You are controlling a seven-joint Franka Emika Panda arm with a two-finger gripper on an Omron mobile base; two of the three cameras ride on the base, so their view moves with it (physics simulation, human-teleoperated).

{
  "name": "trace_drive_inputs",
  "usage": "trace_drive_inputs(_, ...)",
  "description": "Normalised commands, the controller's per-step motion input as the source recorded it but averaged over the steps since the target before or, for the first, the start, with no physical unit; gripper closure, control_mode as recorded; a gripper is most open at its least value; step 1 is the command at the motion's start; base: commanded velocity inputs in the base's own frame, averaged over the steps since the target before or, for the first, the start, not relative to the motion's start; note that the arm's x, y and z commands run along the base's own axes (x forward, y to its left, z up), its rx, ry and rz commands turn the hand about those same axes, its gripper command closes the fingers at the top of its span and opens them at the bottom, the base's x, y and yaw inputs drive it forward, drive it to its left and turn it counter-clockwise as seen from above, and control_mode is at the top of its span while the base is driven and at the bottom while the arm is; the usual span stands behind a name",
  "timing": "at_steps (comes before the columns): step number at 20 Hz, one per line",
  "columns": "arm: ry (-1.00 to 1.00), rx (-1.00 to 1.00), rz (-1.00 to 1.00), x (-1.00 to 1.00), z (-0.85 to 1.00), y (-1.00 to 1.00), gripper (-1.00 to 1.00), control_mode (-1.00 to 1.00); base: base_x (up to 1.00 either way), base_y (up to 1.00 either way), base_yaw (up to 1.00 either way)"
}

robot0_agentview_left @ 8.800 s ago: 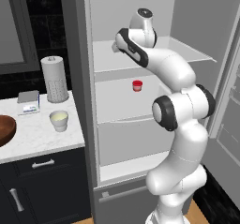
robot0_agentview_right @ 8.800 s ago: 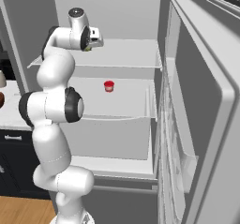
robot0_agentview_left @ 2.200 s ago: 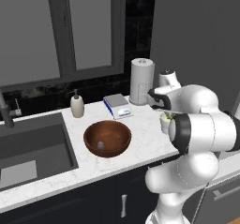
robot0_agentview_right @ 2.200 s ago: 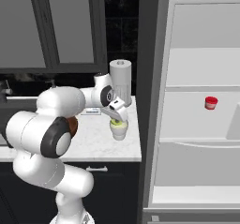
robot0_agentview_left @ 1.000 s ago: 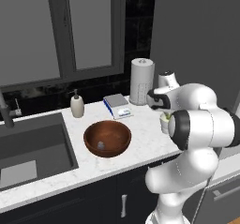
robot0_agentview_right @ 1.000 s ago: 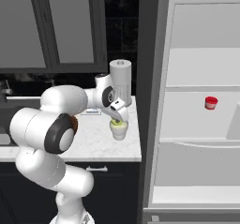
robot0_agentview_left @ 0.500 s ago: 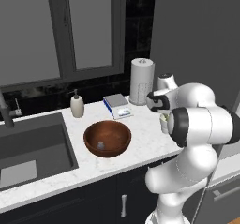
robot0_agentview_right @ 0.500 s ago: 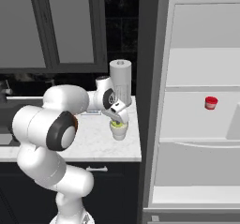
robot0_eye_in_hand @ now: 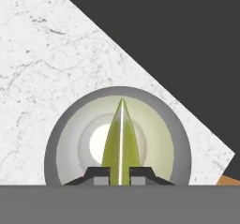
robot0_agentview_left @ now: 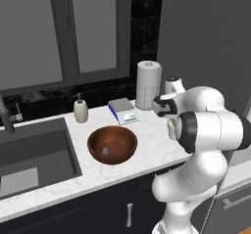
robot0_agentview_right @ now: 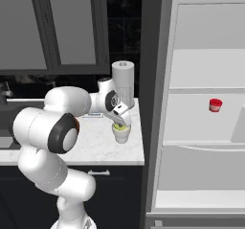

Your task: Grab a lemon wedge from the fridge and one ice cube from the ice bowl, and put them in the glass of lemonade.

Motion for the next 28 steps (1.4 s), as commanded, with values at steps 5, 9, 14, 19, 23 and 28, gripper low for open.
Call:
trace_drive_inputs(5,0.00,0.00,0.00,0.00,0.00,0.00,-1.00,-1.00,0.00,0.00,0.00)
trace_drive_inputs(9,0.00,0.00,0.00,0.00,0.00,0.00,-1.00,-1.00,0.00,0.00,0.00)
trace_drive_inputs(14,-0.08,0.06,0.00,-0.06,0.29,0.00,-1.00,-1.00,0.00,0.00,0.00)
trace_drive_inputs(19,-0.09,0.13,0.11,-0.58,0.59,0.08,-1.00,-1.00,0.00,0.00,0.00)
trace_drive_inputs(23,-0.06,0.10,0.19,-0.22,0.56,0.08,-1.00,-1.00,0.00,0.00,0.00)
trace_drive_inputs(28,0.01,0.06,0.31,-0.58,0.50,0.48,-1.00,-1.00,0.00,0.00,0.00)
